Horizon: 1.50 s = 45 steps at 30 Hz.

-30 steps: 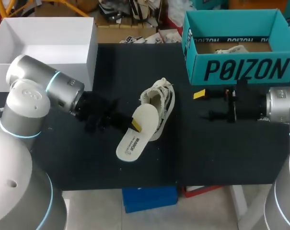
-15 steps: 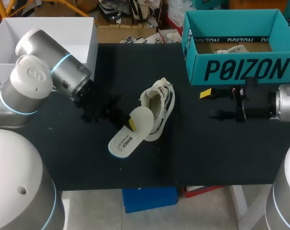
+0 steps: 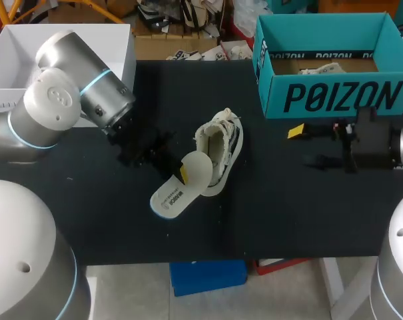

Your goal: Take the shoe out of the shoebox, open the shoe tongue, remove and reinsert the insole, then place the shoe into the shoebox

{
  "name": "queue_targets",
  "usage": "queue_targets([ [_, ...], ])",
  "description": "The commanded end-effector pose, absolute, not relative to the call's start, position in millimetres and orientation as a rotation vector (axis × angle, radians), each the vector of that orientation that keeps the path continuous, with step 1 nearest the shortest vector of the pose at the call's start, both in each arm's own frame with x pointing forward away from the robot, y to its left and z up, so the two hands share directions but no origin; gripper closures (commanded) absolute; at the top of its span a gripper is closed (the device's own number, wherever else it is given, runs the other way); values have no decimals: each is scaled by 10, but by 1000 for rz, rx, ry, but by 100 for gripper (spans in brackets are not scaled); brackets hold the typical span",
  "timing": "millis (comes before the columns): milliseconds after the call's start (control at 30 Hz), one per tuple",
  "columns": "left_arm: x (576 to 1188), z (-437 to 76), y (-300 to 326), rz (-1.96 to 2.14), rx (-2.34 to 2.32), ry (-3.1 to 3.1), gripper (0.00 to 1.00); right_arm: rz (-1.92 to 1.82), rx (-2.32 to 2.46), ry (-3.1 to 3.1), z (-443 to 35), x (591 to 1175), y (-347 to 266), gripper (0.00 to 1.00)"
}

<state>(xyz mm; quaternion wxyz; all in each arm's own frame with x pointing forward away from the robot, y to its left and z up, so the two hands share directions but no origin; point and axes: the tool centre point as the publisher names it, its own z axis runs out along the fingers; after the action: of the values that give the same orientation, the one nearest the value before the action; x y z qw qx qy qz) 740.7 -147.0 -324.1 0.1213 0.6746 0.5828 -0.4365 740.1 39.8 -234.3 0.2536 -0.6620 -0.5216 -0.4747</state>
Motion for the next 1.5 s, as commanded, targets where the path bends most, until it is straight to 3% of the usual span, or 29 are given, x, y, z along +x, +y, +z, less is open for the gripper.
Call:
queue_targets([
  [33,7460,-3261,-1493,-1271,1986,1706,100,-1296,-1838,-1416,-2253,7244,370,0],
  [1500,8355,-3687,-1988,-1274,2014,1772,100,-1307,-1865,-1415,-2234,7214,373,0],
])
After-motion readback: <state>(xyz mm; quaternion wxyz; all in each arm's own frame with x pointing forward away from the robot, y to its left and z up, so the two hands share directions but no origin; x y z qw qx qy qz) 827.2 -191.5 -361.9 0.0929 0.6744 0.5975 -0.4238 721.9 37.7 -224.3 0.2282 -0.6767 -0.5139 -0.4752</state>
